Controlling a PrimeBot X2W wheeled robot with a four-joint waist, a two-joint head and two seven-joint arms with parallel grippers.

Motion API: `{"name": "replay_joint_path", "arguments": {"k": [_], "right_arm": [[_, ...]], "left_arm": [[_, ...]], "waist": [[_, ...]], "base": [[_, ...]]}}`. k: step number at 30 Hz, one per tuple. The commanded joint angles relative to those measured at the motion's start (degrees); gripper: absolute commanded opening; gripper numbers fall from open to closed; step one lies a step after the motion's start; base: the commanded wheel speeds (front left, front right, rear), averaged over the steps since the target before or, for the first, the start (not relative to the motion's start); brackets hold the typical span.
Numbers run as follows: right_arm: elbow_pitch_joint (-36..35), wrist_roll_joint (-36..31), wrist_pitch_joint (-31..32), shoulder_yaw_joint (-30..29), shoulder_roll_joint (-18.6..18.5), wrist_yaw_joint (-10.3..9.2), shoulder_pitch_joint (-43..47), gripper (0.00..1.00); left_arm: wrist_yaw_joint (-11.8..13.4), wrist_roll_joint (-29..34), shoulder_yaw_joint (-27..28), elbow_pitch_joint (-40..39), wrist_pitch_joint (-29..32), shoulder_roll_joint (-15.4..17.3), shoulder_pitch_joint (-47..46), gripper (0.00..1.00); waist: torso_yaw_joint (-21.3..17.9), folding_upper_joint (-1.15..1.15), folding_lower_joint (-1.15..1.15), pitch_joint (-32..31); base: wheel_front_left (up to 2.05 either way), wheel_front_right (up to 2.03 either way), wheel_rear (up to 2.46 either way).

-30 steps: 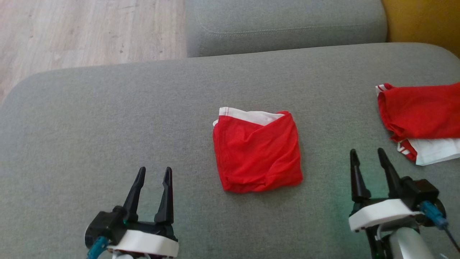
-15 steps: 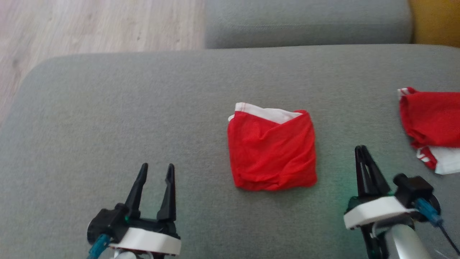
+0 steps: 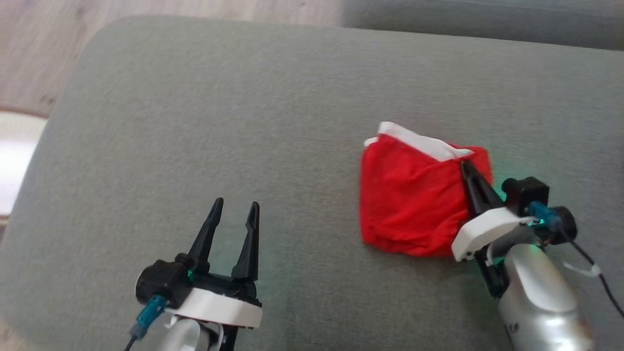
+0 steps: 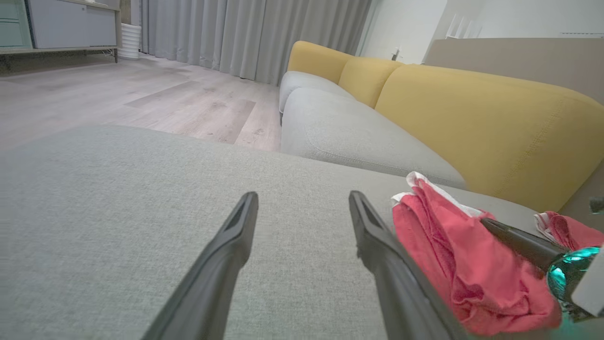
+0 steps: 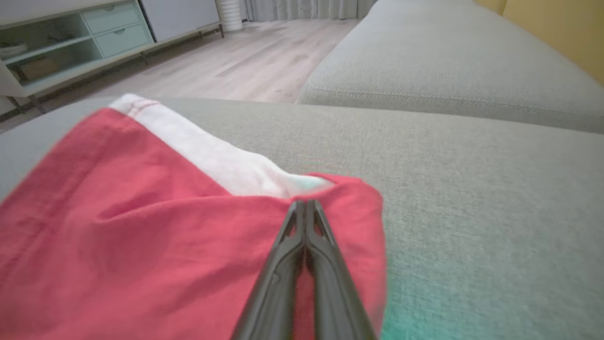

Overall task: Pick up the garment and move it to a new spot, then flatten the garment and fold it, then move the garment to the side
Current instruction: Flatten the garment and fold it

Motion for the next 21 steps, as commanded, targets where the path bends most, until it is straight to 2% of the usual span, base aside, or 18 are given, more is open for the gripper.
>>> {"name": "replay_joint_path", "arguments": {"k": [1, 6, 9, 11, 16, 21], "right_arm": [[0.55, -0.52, -0.63, 0.42, -0.21, 0.39, -2.63, 0.0], [10.26, -2.34, -0.27, -2.19, -0.72, 0.39, -7.09, 0.0], [10.04, -2.26, -0.55, -3.0, -0.14, 0.39, -9.0, 0.0], [7.4, -1.0, -0.59, -2.22, 0.46, 0.39, -9.29, 0.0], [1.32, 3.38, -0.62, 5.53, 1.02, 0.39, -6.87, 0.0], [3.31, 7.86, -0.62, 13.75, 1.05, 0.39, -6.18, 0.0]], "left_arm": [[-0.08, -0.25, 1.41, -1.5, -0.31, 0.08, -2.39, 1.0], [-0.12, -0.35, 1.29, -1.26, -0.31, 0.08, -2.43, 1.0], [-0.14, -0.4, 1.16, -1.08, -0.31, 0.08, -2.24, 1.0], [-0.14, -0.5, 1.23, -0.94, -0.31, 0.08, -2.17, 1.0], [-0.16, -0.88, 0.33, -0.69, -0.31, 0.08, -2.37, 1.0], [-0.19, -0.89, -0.48, -0.62, -0.31, 0.08, -2.56, 1.0]], "waist": [[2.03, 0.0, -0.01, 1.28], [3.47, 0.0, -0.01, 1.42], [3.75, 0.0, -0.01, 1.02], [3.74, 0.0, -0.01, 0.75], [4.33, 0.0, -0.01, 0.06], [5.45, 0.0, -0.01, 0.24]], "base": [[0.0, 0.0, 0.0], [0.0, 0.0, 0.0], [0.0, 0.0, 0.0], [0.0, 0.0, 0.0], [0.0, 0.0, 0.0], [0.0, 0.0, 0.0]]}}
